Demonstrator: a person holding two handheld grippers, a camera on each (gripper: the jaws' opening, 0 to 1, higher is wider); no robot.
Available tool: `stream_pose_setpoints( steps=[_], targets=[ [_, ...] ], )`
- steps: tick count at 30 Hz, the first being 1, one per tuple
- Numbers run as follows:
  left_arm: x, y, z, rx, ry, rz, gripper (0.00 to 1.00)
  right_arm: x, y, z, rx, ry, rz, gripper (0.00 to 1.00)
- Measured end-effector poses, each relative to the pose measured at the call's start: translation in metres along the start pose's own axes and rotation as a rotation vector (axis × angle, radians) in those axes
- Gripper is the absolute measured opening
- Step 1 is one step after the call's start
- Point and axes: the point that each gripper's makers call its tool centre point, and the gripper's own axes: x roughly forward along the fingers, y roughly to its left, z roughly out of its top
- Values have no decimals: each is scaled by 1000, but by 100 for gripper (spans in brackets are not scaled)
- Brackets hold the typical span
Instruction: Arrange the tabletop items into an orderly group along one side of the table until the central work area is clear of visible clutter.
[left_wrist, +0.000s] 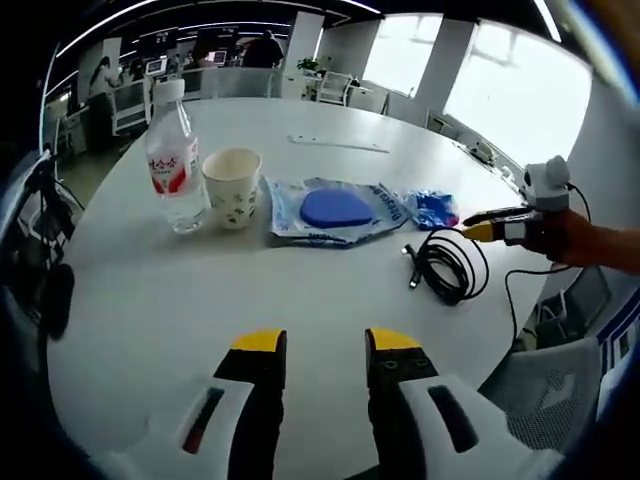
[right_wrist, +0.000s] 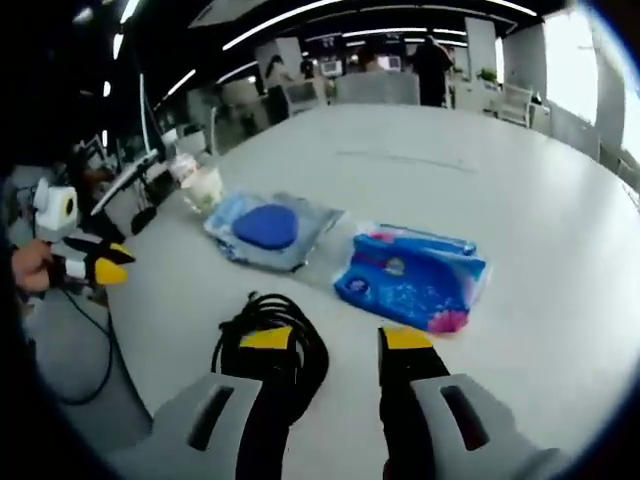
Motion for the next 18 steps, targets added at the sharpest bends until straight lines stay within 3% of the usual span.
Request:
stream_pose_setpoints(
  steps=[8,18],
  targets=[
    [-3,4,-5,-6,2,7,30,15,6,-20,-56,82,0,20],
    [-6,8,-7,-14,4,15,30,25,12,-37,-101,164,8,15]
  ],
)
